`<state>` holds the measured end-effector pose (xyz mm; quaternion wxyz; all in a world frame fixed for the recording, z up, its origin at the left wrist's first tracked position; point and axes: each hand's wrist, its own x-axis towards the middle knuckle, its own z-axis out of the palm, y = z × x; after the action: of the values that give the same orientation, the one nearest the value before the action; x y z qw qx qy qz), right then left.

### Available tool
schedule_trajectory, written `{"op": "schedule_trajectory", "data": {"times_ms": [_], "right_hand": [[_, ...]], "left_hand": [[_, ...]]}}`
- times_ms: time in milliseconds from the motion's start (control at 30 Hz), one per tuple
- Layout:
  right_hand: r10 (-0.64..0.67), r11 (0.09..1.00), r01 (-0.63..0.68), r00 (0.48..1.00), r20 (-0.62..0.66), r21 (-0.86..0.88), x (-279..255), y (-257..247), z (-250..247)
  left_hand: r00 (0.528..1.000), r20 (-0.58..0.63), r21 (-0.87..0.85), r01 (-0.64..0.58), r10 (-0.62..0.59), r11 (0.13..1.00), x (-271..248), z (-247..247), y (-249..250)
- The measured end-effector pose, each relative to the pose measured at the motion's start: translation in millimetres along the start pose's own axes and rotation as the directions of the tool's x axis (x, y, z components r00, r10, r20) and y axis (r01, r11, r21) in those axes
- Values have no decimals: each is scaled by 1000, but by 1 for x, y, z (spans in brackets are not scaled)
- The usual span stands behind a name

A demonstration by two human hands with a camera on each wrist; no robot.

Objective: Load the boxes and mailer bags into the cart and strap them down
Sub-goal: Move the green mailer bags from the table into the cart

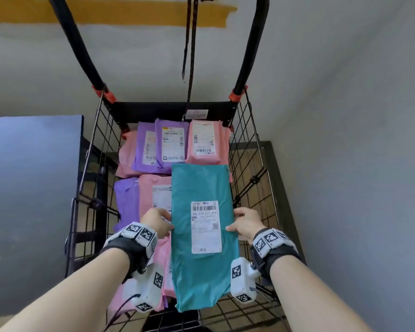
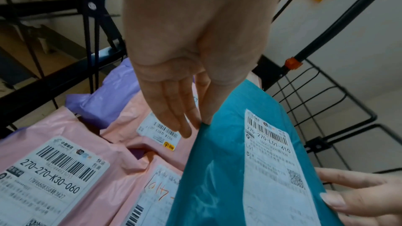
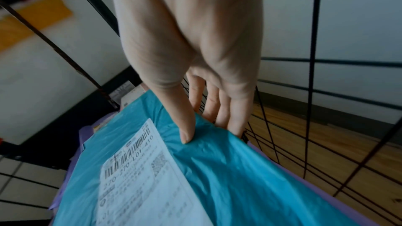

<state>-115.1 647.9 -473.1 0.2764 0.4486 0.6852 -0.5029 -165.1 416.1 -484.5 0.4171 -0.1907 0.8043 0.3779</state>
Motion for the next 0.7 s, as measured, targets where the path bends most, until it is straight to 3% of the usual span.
{"op": "schedule_trajectory", "data": {"times_ms": [233, 433, 567, 700], "right_hand": [[95, 990, -101, 993, -69, -95, 36, 12, 2], [41, 977, -62, 993, -106, -202, 46, 8, -1], [11, 952, -18, 1000, -23, -305, 36, 2, 0], [-106, 870, 104, 994, 23, -482, 12, -13, -4]], "left_hand": [[991, 123, 68, 49, -57, 996, 26, 21, -1], [969, 239, 147, 28, -63, 989, 28, 27, 12], [977, 213, 296, -73, 9, 952, 18, 27, 24], [983, 150, 439, -161, 104, 884, -6, 21, 38]]}}
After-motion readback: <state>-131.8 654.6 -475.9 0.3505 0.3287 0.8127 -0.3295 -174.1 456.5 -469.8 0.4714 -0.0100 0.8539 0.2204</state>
